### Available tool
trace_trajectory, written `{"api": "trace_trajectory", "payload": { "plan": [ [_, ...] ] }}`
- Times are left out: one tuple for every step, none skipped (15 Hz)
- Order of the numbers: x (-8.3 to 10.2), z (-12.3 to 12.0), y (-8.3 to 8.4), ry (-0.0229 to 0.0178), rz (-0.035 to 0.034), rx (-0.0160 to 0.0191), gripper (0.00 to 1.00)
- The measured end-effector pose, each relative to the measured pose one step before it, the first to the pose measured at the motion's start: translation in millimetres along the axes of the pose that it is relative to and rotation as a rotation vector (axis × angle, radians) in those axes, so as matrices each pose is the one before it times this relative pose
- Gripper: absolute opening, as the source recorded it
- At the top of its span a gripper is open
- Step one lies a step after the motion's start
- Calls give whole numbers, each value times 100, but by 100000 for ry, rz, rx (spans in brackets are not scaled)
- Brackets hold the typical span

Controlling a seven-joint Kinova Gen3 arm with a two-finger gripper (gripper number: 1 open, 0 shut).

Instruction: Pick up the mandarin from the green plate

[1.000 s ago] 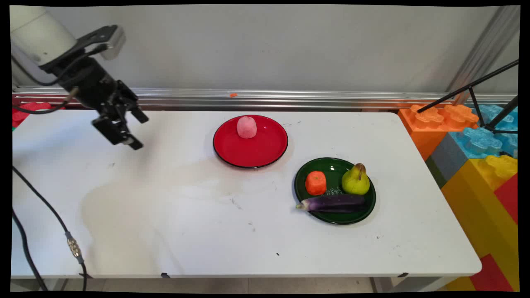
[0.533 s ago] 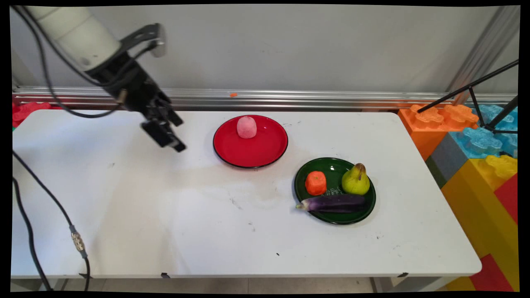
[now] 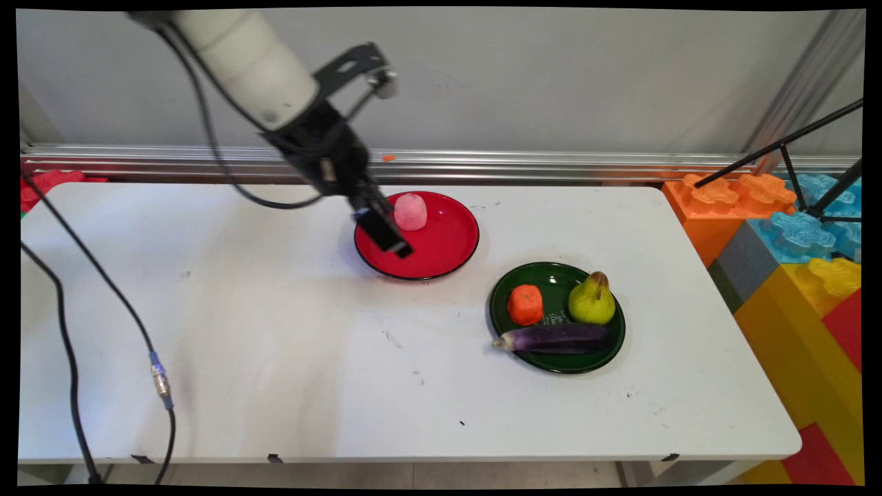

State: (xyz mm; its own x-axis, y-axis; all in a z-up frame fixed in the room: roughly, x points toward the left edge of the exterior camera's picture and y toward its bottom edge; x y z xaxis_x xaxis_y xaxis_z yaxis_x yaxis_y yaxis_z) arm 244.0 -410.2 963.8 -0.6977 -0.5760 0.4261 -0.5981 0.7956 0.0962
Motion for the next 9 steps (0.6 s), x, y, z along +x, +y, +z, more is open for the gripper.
{"api": "trace_trajectory", "payload": {
  "plan": [
    [950, 826, 384, 1052, -83, 337, 100],
    [598, 553, 237, 639, -48, 221, 100],
    [877, 900, 327, 1171, -33, 377, 100],
    [933, 1089, 328, 1370, -29, 384, 100],
    [854, 1180, 319, 1341, 111, 254, 100],
    [643, 1065, 216, 1131, 264, 189, 100],
    [644, 1240, 202, 1173, 412, 226, 100],
    [557, 1275, 161, 1121, 573, 140, 100],
    [387, 1121, 51, 883, 717, 71, 100]
  ]
}}
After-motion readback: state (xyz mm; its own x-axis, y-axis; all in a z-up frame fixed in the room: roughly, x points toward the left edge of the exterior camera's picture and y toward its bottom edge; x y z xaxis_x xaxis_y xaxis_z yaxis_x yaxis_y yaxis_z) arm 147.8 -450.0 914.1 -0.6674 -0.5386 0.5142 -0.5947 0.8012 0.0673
